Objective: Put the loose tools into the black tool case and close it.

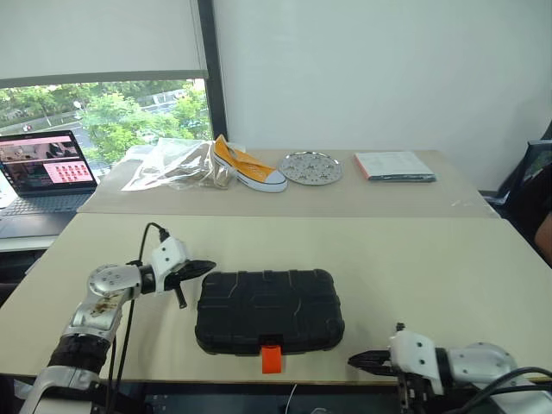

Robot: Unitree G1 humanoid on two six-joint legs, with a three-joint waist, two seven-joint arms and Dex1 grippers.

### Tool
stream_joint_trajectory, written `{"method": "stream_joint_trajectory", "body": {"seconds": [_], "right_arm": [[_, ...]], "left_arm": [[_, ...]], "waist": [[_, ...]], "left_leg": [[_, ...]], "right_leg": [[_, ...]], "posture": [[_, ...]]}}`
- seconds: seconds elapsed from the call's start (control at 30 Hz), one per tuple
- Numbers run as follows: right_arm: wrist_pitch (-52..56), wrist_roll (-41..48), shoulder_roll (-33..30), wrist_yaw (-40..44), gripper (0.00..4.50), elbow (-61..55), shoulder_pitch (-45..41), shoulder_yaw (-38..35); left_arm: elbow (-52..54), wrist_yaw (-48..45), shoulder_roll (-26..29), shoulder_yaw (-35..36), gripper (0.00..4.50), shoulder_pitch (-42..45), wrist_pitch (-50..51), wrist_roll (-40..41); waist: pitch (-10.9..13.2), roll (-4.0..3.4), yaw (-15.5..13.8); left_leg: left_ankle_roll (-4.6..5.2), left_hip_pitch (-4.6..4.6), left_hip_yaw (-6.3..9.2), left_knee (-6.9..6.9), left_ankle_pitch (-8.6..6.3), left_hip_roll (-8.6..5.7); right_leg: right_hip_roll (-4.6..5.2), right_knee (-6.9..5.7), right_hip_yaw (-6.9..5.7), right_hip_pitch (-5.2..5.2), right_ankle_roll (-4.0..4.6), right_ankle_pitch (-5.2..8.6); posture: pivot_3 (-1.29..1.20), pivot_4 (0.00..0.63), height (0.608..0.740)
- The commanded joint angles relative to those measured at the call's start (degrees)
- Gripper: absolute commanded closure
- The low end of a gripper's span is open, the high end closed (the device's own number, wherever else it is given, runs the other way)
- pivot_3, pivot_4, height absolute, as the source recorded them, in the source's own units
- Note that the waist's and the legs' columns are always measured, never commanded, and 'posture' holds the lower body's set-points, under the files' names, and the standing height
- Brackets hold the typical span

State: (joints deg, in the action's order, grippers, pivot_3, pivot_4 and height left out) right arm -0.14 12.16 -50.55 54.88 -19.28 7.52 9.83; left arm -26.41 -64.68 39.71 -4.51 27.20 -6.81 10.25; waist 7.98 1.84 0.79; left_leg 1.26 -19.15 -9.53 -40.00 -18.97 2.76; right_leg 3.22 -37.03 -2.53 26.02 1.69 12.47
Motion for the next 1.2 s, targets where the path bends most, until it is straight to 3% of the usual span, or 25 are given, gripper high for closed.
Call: {"method": "stream_joint_trajectory", "body": {"seconds": [0.03,0.27,0.63,0.73,0.9,1.07,1.2], "right_arm": [[6.0,-4.0,2.5,-1.9,4.46,-1.2,-4.5,3.1],[8.0,-8.0,8.3,-4.9,4.46,4.1,-12.9,2.8],[2.5,-12.5,13.6,-5.6,4.46,19.5,-25.3,2.8],[6.1,-8.7,11.8,-2.5,4.46,16.5,-23.6,0.4],[17.8,1.0,6.0,3.1,4.46,-0.9,-13.0,-2.3],[23.1,1.4,6.5,-0.3,4.46,-10.4,-5.9,-0.9],[24.8,-1.4,10.9,-4.7,4.46,-10.3,-7.2,3.3]], "left_arm": [[-2.0,-3.5,0.1,-1.3,4.5,2.2,-0.5,-1.2],[-0.7,-2.6,-0.5,1.2,4.5,0.8,1.2,0.2],[13.4,6.6,-2.5,9.9,4.5,-8.9,11.9,6.2],[17.3,5.7,-2.0,11.6,4.5,-7.5,15.9,10.3],[24.2,0.9,0.4,8.8,4.5,-2.0,25.8,15.1],[25.7,-0.8,-1.0,1.2,4.5,3.0,28.8,11.8],[22.7,-0.5,-2.7,-5.1,4.5,4.9,26.9,5.9]], "waist": [[0.0,0.17,0.1],[0.0,0.53,0.3],[0.0,0.51,0.0],[0.0,0.51,-0.2],[0.0,0.46,-1.4],[0.0,0.45,-1.3],[0.1,0.49,-0.9]], "left_leg": [[-0.01,-0.01,0.01,-0.01,0.01,0.01],[-0.01,0.25,0.0,-0.05,0.02,0.06],[0.04,0.09,-0.05,-0.07,0.04,0.05],[0.04,0.03,-0.03,-0.07,0.04,0.05],[0.06,-0.08,0.09,-0.07,0.02,0.05],[0.06,-0.09,0.2,-0.06,0.02,-0.08],[0.05,-0.1,0.19,-0.13,0.03,-0.13]], "right_leg": [[-0.02,-0.01,0.01,0.0,0.01,0.0],[-0.07,-0.02,0.05,0.01,0.46,-0.3],[-0.02,-0.01,0.08,0.2,0.46,-0.43],[0.0,0.04,0.02,0.21,0.46,-0.43],[0.08,0.06,-0.27,0.24,0.44,-0.41],[0.1,0.09,-0.25,0.16,0.39,-0.39],[0.04,0.06,-0.04,0.12,0.36,-0.38]], "posture": [[0.0,0.15,0.74],[0.0,0.15,0.74],[0.0,0.15,0.74],[0.0,0.15,0.74],[0.0,0.15,0.74],[0.0,0.15,0.74],[0.0,0.15,0.74]]}}
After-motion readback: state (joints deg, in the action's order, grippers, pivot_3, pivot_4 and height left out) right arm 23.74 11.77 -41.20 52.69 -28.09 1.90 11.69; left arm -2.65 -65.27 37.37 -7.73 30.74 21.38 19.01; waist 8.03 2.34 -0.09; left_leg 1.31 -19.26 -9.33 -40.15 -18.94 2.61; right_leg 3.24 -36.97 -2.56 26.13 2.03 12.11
